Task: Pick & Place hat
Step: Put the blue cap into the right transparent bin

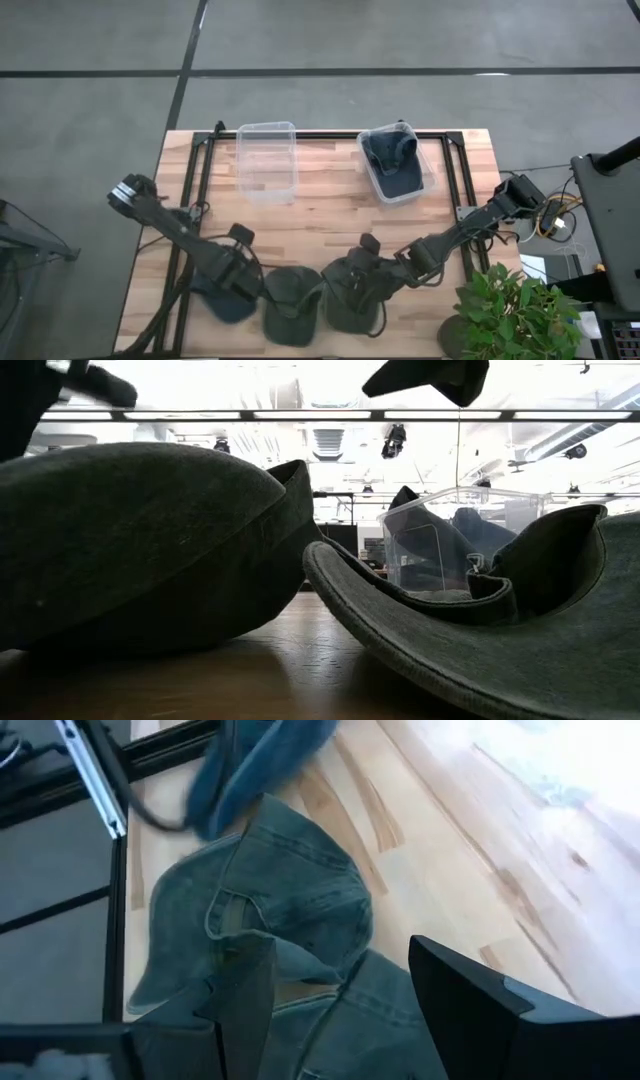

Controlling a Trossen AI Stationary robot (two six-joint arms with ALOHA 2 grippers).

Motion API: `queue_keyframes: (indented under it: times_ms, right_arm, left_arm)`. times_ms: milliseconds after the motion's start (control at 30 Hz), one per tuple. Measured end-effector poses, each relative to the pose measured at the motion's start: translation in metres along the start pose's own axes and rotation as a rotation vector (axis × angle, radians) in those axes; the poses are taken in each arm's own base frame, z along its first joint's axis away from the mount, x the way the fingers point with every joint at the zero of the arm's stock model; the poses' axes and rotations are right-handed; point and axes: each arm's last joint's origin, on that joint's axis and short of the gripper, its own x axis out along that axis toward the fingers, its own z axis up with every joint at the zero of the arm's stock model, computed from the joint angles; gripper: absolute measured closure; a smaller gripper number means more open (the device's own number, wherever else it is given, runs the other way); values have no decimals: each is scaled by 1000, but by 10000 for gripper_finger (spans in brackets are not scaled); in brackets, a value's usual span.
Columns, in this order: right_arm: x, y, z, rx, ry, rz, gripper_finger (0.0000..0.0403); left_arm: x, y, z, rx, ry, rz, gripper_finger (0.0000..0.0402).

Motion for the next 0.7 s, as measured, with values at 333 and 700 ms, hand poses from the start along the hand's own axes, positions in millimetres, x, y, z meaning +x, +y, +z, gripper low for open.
queue_keyframes:
  times_ms: [333, 700]
  right_arm:
    - [12, -13, 27, 5, -132, 15, 181]
    - [22, -32, 47, -12, -209, -50, 181]
  left_arm:
    - [-51, 32, -10, -123, -202, 147, 401]
    - [-85, 90, -12, -207, -284, 223, 401]
